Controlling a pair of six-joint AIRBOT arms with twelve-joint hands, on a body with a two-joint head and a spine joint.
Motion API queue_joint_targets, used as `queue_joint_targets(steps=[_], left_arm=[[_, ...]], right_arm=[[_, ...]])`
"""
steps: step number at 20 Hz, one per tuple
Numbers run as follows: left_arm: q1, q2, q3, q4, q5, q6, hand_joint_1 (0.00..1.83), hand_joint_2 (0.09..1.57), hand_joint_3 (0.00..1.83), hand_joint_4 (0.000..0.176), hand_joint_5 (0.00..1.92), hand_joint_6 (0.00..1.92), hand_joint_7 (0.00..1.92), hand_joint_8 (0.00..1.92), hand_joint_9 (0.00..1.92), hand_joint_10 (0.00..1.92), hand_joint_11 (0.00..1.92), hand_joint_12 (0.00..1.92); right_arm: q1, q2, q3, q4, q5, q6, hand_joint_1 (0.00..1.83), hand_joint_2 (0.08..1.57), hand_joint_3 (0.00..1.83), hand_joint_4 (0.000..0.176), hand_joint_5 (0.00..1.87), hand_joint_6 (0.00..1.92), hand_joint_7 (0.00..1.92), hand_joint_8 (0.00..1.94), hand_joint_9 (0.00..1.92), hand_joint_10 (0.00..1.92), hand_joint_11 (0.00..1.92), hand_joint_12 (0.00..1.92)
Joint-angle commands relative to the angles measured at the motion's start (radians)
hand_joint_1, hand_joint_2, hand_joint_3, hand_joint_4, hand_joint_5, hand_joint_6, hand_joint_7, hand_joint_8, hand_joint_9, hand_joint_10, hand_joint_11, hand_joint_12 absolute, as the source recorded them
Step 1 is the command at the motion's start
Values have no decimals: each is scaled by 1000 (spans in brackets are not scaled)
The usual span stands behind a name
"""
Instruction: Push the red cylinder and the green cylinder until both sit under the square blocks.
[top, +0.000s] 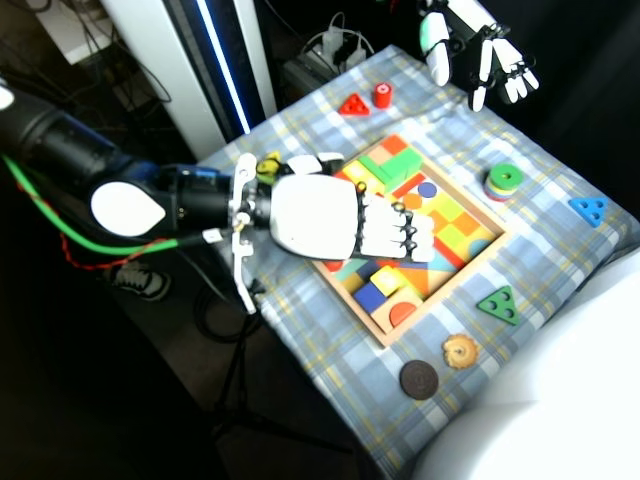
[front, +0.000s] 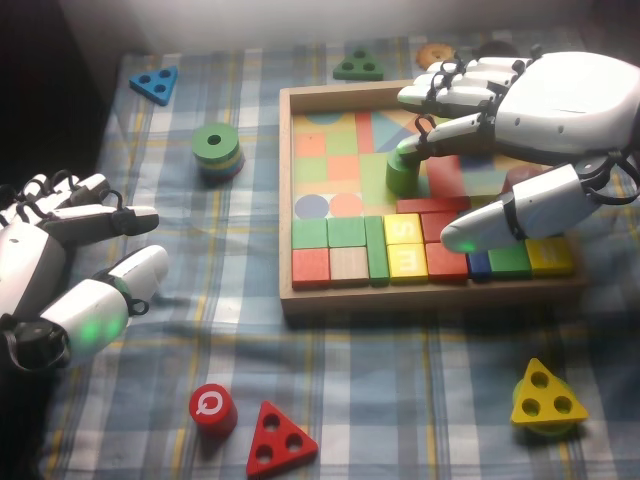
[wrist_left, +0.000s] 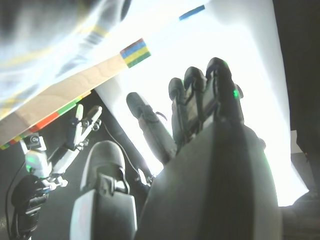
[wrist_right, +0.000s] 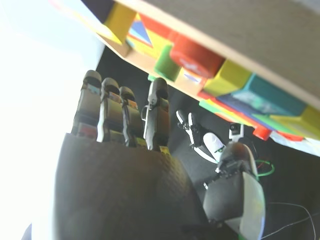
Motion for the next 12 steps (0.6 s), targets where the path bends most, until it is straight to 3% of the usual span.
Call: queue_joint_targets(steps=[1,2,4,5,6,8,10,12], left_arm=[[-4,5,2,42,-115,-4,407,1279,0,75,792,5,320,3,181,2,0,0],[-4,5,2,42,-114,-4,380,1287,2,80,776,2,303,1,172,0,0,0],[-4,5,2,42,-114,-4,404,1285,0,84,770,0,300,1,171,1,0,0],[-4,5,2,42,-114,-4,394,1289,2,86,760,0,293,0,163,0,0,0],[-4,5,2,42,-114,-4,392,1289,1,85,768,4,296,2,164,2,0,0],[-4,5,2,42,-114,-4,381,1289,1,83,774,4,297,1,169,3,0,0],[-4,5,1,42,-113,-4,378,1288,0,77,784,5,291,0,169,1,0,0],[-4,5,1,41,-111,-4,386,1279,0,87,794,6,309,6,174,5,0,0]], right_arm=[[16,-3,2,26,86,15,0,949,24,84,402,5,0,0,0,0,0,0],[16,-2,1,7,82,34,0,955,25,82,409,7,0,0,0,0,0,0],[16,0,-7,-19,65,48,0,938,14,61,442,19,0,0,0,0,0,0],[16,4,-10,-27,60,51,0,915,2,85,450,19,0,0,0,0,0,0],[16,12,-16,-40,50,55,0,916,2,76,456,19,0,0,0,0,0,0],[16,24,-27,-52,37,59,0,899,0,79,441,8,0,0,0,0,0,0],[15,47,-42,-61,20,60,0,864,0,118,392,0,0,0,0,0,0,0],[12,70,-58,-64,7,60,0,859,0,130,384,0,0,0,0,0,0,0]])
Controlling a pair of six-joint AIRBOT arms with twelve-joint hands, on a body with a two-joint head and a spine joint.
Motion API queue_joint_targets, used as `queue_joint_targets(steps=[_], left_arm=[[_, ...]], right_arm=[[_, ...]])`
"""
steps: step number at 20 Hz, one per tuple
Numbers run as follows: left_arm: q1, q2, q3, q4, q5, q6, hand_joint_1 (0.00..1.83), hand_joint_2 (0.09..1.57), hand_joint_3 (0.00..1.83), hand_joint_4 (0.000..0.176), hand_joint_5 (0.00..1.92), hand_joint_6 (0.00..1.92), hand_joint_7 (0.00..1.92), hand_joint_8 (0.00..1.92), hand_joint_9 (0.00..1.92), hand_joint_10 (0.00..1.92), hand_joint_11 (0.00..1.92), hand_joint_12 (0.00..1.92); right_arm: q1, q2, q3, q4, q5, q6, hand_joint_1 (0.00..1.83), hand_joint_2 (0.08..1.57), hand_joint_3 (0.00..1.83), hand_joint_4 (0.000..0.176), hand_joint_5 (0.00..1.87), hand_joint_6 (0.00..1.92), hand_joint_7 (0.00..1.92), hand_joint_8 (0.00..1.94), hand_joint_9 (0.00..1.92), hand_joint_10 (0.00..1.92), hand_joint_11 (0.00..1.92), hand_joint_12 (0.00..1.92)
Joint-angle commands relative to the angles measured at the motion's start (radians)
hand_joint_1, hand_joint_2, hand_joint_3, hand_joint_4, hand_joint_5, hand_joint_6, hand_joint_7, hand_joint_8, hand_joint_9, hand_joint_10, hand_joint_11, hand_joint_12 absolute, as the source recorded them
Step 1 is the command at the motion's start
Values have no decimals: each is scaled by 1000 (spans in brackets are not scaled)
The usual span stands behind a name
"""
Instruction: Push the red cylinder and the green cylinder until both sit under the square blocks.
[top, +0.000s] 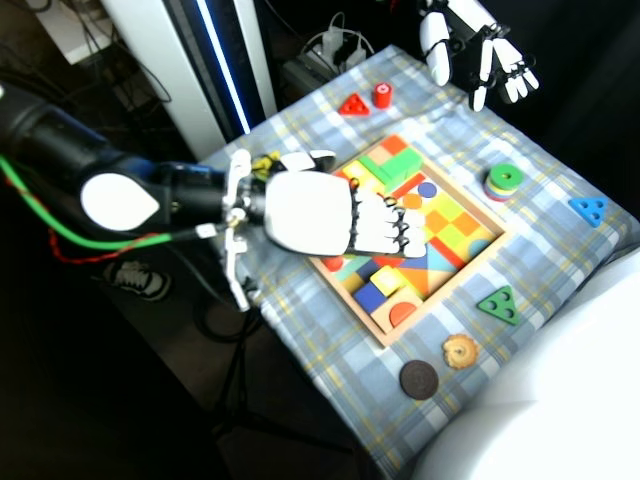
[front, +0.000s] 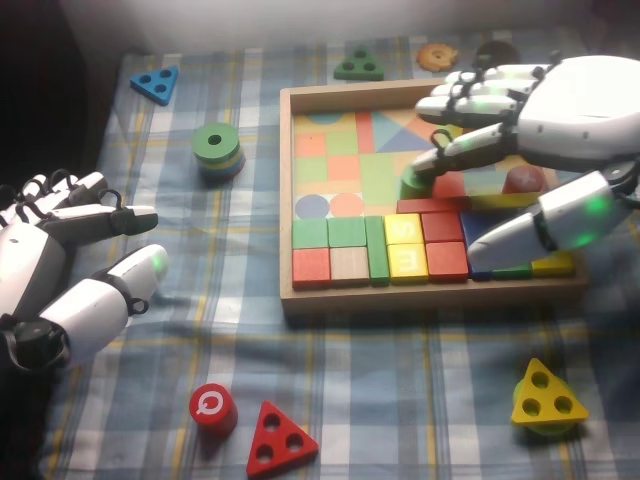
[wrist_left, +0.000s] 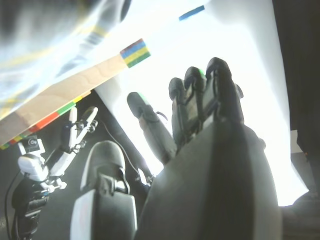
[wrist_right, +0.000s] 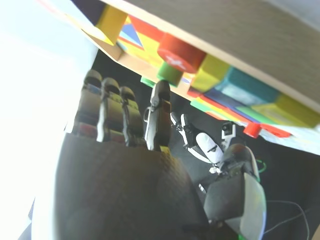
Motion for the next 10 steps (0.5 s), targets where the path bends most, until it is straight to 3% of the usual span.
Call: queue_joint_targets(steps=[1,5,6,8,9,10], left_arm=[[-4,5,1,43,-110,-4,367,1282,0,100,786,2,308,4,172,3,0,0],[-4,5,1,42,-109,-4,329,1288,1,109,762,1,308,2,179,3,0,0],[-4,6,1,42,-109,-4,333,1289,1,111,761,1,311,3,187,6,0,0],[-4,6,1,42,-109,-4,334,1289,1,115,761,0,308,1,184,3,0,0],[-4,6,1,42,-109,-4,346,1287,0,115,762,1,302,0,179,1,0,0],[-4,6,1,42,-109,-4,370,1284,0,106,775,4,311,3,188,4,0,0]], right_arm=[[8,5,-6,21,52,1,0,873,0,132,386,1,0,0,0,0,0,0],[7,41,-30,1,27,1,0,883,0,140,382,0,0,0,0,0,0,0],[6,49,-36,-2,22,1,0,865,0,149,372,0,0,0,0,0,0,0],[2,66,-47,-2,17,1,0,868,0,140,393,8,0,0,0,0,0,0],[1,76,-52,-2,15,1,0,852,0,162,382,3,0,0,0,0,0,0],[0,84,-56,-2,13,1,0,840,0,166,376,0,0,0,0,0,0,0]])
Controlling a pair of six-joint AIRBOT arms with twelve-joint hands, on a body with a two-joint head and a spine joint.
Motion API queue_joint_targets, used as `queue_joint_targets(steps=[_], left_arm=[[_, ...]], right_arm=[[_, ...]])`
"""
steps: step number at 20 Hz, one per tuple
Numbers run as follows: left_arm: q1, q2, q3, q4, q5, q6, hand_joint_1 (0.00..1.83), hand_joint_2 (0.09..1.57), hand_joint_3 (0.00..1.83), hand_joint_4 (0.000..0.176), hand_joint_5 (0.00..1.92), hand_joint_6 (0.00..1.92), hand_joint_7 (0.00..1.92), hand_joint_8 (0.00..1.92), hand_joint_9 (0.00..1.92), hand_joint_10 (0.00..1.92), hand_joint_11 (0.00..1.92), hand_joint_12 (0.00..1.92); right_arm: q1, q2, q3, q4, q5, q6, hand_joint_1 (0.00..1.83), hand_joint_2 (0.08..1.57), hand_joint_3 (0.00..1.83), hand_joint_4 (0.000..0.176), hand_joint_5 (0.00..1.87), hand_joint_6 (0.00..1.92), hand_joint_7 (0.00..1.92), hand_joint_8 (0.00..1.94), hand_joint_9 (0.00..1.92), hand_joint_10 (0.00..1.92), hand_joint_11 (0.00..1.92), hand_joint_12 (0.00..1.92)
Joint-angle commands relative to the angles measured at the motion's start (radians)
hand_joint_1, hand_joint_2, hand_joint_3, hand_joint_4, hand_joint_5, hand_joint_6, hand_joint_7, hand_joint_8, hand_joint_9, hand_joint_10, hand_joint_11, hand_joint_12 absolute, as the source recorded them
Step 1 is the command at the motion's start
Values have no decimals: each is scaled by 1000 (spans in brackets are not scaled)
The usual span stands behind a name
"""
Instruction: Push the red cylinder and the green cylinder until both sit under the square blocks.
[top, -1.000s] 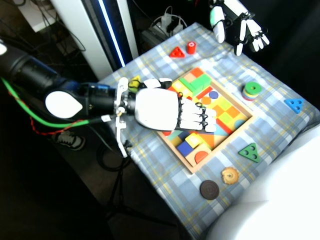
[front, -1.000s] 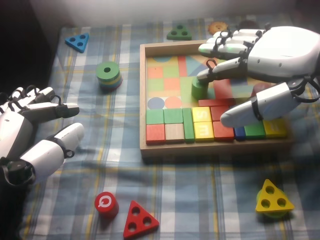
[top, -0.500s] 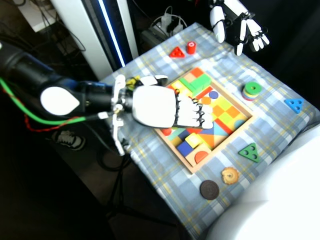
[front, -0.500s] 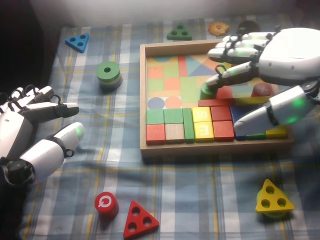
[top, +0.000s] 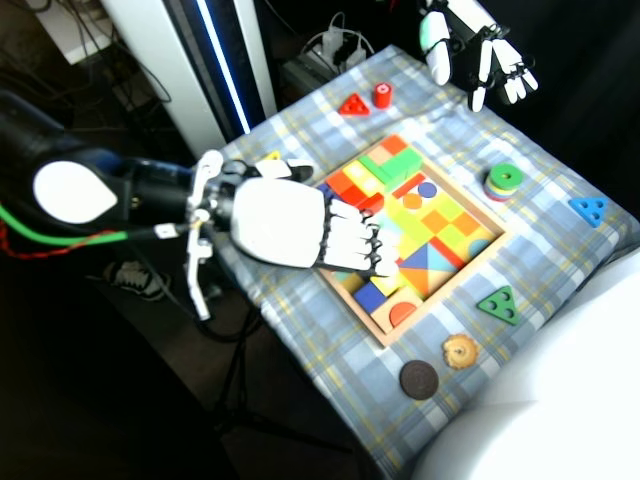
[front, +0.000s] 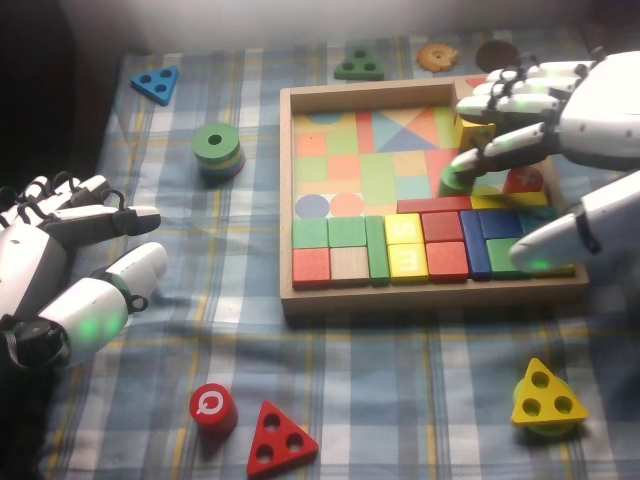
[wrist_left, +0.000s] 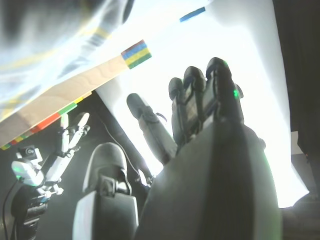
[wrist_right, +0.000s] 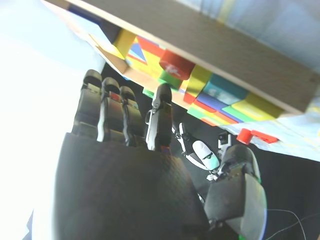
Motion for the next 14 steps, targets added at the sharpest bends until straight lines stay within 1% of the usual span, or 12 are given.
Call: queue_joint_targets(steps=[1,2,4,8,11,12,13,14], left_arm=[[-4,6,1,43,-114,-4,361,1286,0,109,774,3,308,1,184,1,0,0],[-4,6,1,43,-114,-4,325,1290,2,119,769,1,303,0,182,0,0,0],[-4,6,0,43,-114,-4,351,1287,0,122,763,0,317,4,186,1,0,0],[-4,6,0,42,-113,-4,343,1283,0,120,763,0,316,2,192,3,0,0],[-4,6,0,41,-113,-4,340,1286,0,113,761,0,313,0,182,0,0,0],[-4,6,0,41,-112,-4,337,1287,0,113,755,0,310,0,183,1,0,0],[-4,6,1,40,-112,-4,331,1282,0,122,754,0,309,0,184,1,0,0],[-4,6,1,40,-112,-4,328,1284,0,120,759,2,313,2,191,4,0,0]], right_arm=[[4,14,-5,28,55,1,0,816,0,174,369,0,0,0,0,0,0,0],[3,25,-11,28,52,1,0,817,0,176,373,2,0,0,0,0,0,0],[-3,48,-22,30,42,1,0,823,0,176,394,9,0,0,0,0,0,0],[-9,56,-23,44,42,0,0,833,0,176,385,3,0,0,0,0,0,0],[-9,56,-24,52,44,-3,0,830,0,176,384,2,0,0,0,0,0,0],[-8,56,-24,55,47,-5,0,825,0,176,384,1,0,0,0,0,0,0],[-8,56,-24,58,49,-7,0,833,0,176,385,2,0,0,0,0,0,0],[-8,56,-24,62,52,-7,0,841,0,176,385,2,0,0,0,0,0,0]])
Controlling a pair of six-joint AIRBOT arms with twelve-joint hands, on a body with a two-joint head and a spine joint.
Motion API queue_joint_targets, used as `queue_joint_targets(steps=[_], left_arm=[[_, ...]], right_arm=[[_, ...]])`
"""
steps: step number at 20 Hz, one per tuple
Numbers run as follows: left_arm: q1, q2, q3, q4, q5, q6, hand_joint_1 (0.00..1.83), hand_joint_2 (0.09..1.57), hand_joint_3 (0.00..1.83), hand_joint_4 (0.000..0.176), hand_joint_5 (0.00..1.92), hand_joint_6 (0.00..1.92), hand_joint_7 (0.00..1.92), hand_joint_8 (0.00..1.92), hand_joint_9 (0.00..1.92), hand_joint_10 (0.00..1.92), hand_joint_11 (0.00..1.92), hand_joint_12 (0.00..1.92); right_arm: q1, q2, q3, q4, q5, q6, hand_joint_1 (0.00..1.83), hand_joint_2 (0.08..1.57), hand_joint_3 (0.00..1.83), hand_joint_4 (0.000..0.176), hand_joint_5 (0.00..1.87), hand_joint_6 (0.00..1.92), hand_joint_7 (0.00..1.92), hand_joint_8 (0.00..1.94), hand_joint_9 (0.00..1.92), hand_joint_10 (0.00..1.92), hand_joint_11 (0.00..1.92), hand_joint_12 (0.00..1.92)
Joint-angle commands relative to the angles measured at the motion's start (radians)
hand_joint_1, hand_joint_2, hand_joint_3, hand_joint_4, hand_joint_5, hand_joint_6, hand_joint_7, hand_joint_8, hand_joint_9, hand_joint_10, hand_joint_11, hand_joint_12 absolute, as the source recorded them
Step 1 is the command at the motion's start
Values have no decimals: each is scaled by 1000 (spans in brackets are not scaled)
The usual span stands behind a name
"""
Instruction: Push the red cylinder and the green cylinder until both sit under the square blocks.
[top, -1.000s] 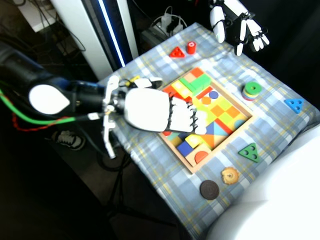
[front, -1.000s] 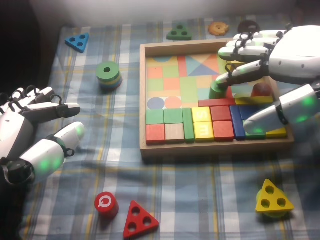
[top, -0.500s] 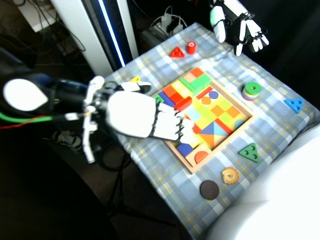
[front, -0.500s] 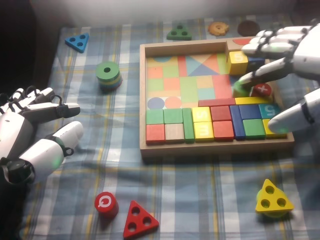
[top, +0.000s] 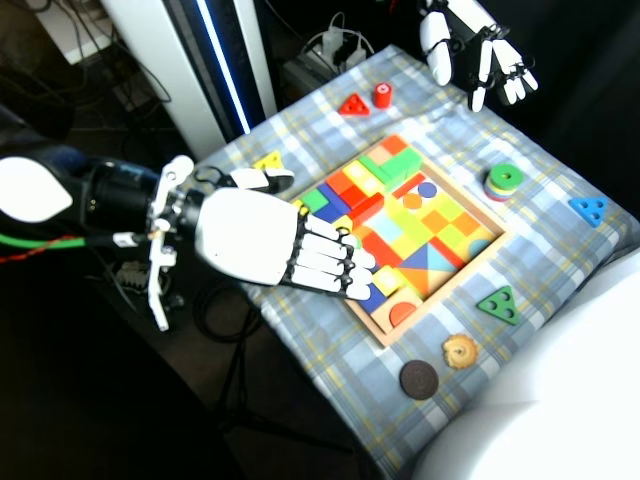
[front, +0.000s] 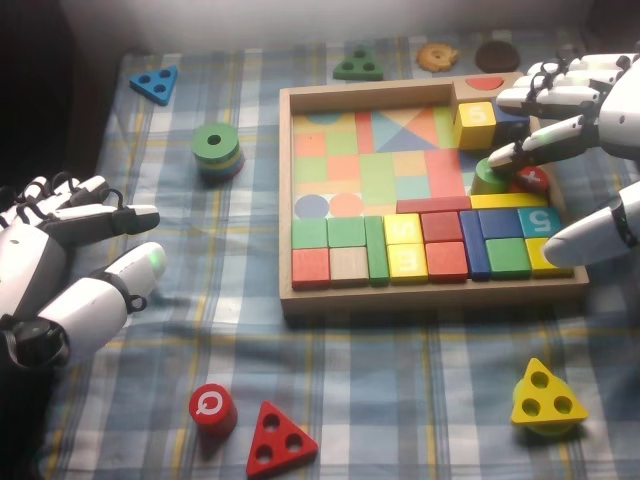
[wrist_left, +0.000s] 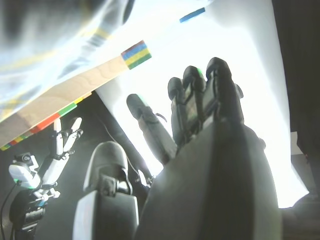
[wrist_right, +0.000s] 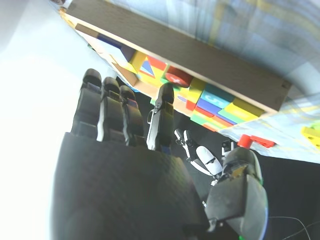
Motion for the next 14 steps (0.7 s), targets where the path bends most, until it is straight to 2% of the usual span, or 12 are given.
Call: queue_joint_targets(steps=[1,5,8,14], left_arm=[[-4,6,1,43,-112,-4,341,1283,0,114,769,5,322,4,202,7,0,0],[-4,5,1,41,-112,-4,338,1292,1,131,745,0,308,2,193,1,0,0],[-4,5,1,41,-112,-4,334,1291,1,108,780,11,326,7,202,3,0,0],[-4,5,1,40,-111,-4,339,1296,2,99,780,3,324,2,191,1,0,0]], right_arm=[[5,2,-5,35,83,-4,0,836,0,176,388,2,0,0,0,0,0,0],[5,2,-15,35,94,-4,0,818,0,176,388,3,0,0,0,0,0,0],[5,2,-17,35,94,-4,0,827,0,176,393,4,0,0,0,0,0,0],[5,3,-19,35,96,-4,0,836,1,176,380,1,0,0,0,0,0,0]])
